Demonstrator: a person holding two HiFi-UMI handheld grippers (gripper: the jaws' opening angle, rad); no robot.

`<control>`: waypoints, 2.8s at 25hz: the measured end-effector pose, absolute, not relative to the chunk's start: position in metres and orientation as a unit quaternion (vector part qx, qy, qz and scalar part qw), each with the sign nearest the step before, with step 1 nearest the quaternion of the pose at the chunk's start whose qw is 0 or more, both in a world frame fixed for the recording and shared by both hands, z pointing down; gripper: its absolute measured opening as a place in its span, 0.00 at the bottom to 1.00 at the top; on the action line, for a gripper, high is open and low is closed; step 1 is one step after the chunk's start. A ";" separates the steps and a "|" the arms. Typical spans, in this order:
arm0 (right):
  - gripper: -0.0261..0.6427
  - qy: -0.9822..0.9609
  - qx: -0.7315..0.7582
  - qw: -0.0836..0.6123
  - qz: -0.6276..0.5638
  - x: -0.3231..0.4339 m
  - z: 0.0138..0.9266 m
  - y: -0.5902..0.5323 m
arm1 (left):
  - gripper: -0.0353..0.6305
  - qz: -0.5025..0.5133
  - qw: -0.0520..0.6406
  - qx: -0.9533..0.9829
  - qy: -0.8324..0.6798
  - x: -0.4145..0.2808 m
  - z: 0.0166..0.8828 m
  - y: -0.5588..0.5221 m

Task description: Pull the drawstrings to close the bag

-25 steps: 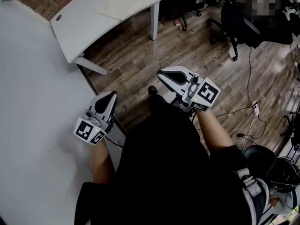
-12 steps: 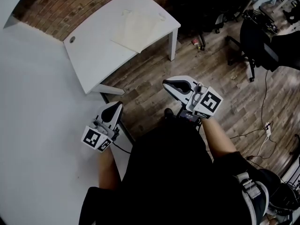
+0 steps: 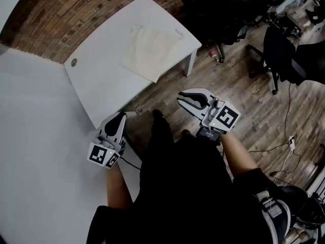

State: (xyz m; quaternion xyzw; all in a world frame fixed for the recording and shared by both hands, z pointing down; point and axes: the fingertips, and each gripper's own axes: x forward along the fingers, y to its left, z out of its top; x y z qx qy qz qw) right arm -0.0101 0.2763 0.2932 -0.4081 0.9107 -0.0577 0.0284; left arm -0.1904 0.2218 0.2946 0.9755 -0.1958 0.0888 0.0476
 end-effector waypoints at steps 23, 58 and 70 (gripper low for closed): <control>0.15 0.824 -0.503 -0.260 0.005 0.133 0.373 0.060 | 0.07 0.149 0.051 0.977 -0.145 -0.101 0.379 -0.086; 0.23 0.838 -0.182 -0.435 0.276 0.194 0.547 -0.037 | 0.07 0.262 0.093 0.948 -0.157 0.053 0.513 -0.091; 0.22 0.833 -0.204 -0.413 0.306 0.183 0.541 -0.056 | 0.07 0.274 0.096 0.946 -0.145 0.057 0.527 -0.088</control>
